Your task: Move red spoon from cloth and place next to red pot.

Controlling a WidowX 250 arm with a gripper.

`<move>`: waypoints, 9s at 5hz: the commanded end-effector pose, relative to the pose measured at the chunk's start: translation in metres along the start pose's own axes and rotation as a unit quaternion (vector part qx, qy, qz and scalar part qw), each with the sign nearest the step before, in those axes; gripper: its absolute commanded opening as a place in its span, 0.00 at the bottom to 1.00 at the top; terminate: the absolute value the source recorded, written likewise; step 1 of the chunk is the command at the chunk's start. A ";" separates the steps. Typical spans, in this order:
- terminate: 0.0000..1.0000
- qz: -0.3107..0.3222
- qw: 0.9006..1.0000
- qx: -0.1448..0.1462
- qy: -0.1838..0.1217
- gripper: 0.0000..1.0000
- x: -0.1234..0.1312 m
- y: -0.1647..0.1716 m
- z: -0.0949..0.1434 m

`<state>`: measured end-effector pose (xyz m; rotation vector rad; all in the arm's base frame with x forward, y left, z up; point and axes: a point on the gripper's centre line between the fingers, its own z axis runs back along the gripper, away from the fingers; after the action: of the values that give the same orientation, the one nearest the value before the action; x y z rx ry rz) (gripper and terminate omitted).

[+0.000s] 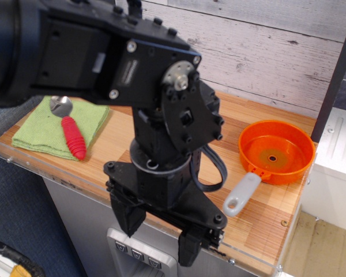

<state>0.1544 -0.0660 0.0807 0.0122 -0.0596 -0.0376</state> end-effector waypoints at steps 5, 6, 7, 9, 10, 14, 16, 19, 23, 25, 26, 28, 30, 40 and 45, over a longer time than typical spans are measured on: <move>0.00 0.276 0.961 0.026 -0.007 1.00 0.017 0.081 0.031; 0.00 0.321 0.947 -0.002 -0.029 1.00 0.027 0.106 0.028; 0.00 0.359 0.932 0.032 -0.040 1.00 0.037 0.130 0.022; 0.00 0.420 0.906 0.035 -0.050 1.00 0.054 0.172 0.004; 0.00 0.426 0.903 0.044 -0.044 1.00 0.062 0.181 0.001; 0.00 0.472 0.878 0.036 -0.065 1.00 0.089 0.217 -0.035; 0.00 0.479 0.875 0.035 -0.061 1.00 0.087 0.221 -0.046; 0.00 0.487 0.871 0.035 -0.060 1.00 0.086 0.224 -0.059; 0.00 0.488 0.871 0.037 -0.051 0.00 0.084 0.224 -0.067; 0.00 0.493 0.868 0.032 -0.058 0.00 0.084 0.228 -0.044; 0.00 0.489 0.869 0.040 -0.062 0.00 0.084 0.230 -0.032; 0.00 0.464 0.881 0.057 -0.071 0.00 0.087 0.227 -0.007; 0.00 0.446 0.890 0.056 -0.077 0.00 0.088 0.206 0.007; 0.00 0.057 0.995 -0.024 -0.074 0.00 0.105 0.062 -0.061; 0.00 0.057 0.994 -0.026 -0.090 1.00 0.102 0.071 -0.040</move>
<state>0.2686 -0.0068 0.0387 -0.0460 -0.1986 0.0739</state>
